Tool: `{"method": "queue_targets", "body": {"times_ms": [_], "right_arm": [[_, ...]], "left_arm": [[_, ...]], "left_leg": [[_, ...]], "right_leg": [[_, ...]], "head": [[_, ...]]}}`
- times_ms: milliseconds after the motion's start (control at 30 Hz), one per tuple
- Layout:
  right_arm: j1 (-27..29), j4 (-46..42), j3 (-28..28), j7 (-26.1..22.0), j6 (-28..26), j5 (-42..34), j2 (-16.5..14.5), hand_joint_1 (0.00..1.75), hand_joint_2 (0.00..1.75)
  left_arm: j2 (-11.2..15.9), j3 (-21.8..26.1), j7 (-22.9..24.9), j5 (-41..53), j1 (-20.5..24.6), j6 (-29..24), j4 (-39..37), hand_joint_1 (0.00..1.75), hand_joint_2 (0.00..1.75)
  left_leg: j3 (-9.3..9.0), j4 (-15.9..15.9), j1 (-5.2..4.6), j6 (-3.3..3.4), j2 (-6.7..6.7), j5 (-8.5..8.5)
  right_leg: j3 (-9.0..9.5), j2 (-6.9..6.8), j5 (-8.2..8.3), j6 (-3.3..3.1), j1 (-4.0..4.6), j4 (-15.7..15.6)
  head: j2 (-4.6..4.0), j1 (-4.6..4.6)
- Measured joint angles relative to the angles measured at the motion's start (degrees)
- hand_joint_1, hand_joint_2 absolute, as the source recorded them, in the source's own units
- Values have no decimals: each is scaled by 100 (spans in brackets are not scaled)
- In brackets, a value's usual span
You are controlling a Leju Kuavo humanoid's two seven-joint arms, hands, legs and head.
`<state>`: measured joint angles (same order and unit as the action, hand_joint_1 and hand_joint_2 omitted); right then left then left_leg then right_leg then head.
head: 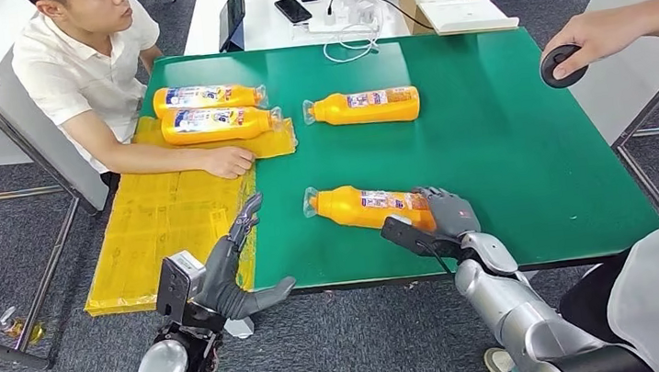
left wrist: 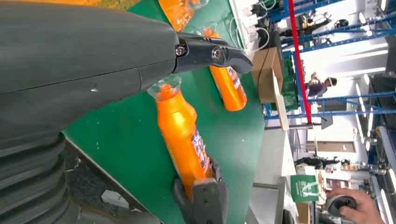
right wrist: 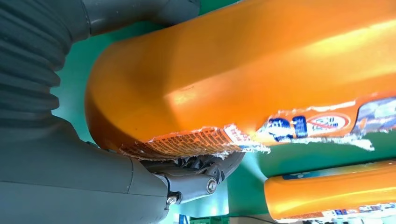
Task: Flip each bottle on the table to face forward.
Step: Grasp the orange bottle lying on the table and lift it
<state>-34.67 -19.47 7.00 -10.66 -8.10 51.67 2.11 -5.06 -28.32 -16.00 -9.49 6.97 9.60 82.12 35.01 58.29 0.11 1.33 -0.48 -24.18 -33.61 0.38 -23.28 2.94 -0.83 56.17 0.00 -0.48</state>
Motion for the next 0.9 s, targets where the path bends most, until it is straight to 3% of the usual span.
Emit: {"method": "queue_targets", "body": {"times_ms": [567, 900], "right_arm": [[76, -31, -95, -184, -317, 45, -58, 175, 175], [375, -290, -268, -978, -1012, -468, -227, 175, 175]], "left_arm": [[14, 132, -3, -52, -96, -36, 112, 0, 175], [-29, 378, -177, -314, -393, -214, 342, 0, 175]], "left_leg": [[-2, 0, 0, 2, -1, 3], [31, 0, -1, 2, -9, 4]], "right_leg": [[8, 0, 2, 1, 0, 0], [-19, -3, 1, 1, -1, 3]], "head": [[0, 0], [0, 0]]}}
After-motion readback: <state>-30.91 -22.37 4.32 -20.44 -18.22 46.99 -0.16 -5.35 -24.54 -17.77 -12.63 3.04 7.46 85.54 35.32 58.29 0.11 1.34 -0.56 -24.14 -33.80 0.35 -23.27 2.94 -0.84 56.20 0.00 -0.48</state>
